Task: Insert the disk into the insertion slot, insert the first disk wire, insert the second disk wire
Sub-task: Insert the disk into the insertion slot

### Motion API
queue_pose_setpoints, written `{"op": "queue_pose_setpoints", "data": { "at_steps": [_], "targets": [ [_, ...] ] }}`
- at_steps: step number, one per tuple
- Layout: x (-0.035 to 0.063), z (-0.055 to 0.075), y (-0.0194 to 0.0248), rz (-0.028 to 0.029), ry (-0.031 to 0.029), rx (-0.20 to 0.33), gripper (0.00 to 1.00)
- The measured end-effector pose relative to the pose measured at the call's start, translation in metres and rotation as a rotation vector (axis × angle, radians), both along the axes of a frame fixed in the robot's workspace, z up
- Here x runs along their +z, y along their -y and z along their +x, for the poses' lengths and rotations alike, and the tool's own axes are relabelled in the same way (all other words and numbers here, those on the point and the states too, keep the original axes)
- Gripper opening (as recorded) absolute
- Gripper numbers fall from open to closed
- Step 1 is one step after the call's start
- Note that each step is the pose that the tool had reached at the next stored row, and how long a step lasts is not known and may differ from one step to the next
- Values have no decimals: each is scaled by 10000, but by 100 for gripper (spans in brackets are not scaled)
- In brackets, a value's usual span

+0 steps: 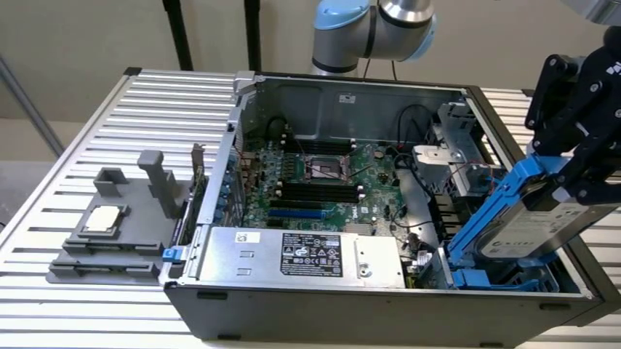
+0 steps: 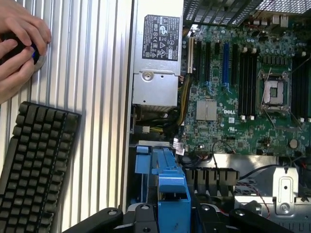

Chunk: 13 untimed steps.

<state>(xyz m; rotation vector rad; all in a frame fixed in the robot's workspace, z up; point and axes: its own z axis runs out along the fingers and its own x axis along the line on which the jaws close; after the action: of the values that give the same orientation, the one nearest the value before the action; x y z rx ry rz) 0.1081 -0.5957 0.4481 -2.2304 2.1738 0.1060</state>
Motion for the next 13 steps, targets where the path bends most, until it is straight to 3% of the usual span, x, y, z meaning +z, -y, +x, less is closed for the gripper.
{"op": "queue_pose_setpoints", "data": {
  "at_steps": [13],
  "targets": [
    [-25, 1, 48, 113, 0, 86, 33]
  ]
}}
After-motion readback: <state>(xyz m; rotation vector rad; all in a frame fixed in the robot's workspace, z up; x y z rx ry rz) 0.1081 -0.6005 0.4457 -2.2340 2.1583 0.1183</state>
